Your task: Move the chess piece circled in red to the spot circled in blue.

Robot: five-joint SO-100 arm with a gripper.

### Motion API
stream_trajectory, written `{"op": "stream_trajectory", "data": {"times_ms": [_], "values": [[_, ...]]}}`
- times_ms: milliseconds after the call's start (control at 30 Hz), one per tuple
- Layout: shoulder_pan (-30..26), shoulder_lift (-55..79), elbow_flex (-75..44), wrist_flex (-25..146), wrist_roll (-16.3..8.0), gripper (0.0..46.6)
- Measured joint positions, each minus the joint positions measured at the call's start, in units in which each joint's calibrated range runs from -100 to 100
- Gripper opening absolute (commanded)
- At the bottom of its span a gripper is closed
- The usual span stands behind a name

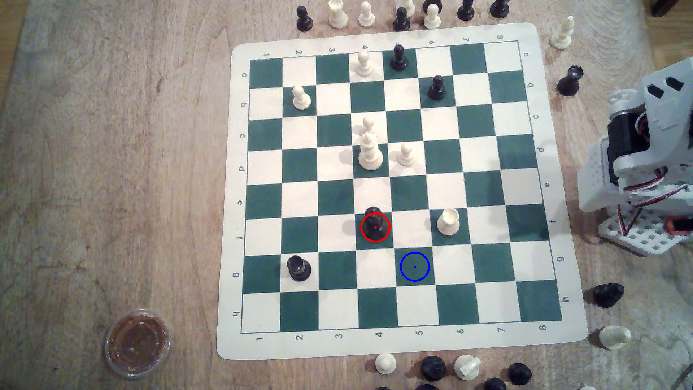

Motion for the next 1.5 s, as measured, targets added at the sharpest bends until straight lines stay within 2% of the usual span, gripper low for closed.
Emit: {"op": "stream_trajectory", "data": {"times_ms": [100,167,500,667,700,833,900,1067,1267,1333,1500], "values": [[-0.1,0.0,0.0,0.6,0.2,2.0],[-0.6,-0.1,0.0,6.7,0.2,2.0],[-1.0,-0.1,-0.3,48.8,-0.1,1.9],[1.3,0.0,-1.0,69.6,-0.2,1.8],[1.3,0.3,-2.2,73.8,-0.2,5.5],[2.0,0.3,-8.8,95.9,-0.2,4.0],[2.0,0.4,-13.1,109.8,-0.4,1.7],[1.2,0.8,-18.6,126.9,-0.4,0.2],[0.2,11.6,-27.1,140.2,-0.5,0.3],[-0.6,19.2,-31.7,143.1,-2.4,1.4],[-0.9,32.3,-42.6,149.9,-4.1,3.6]]}}
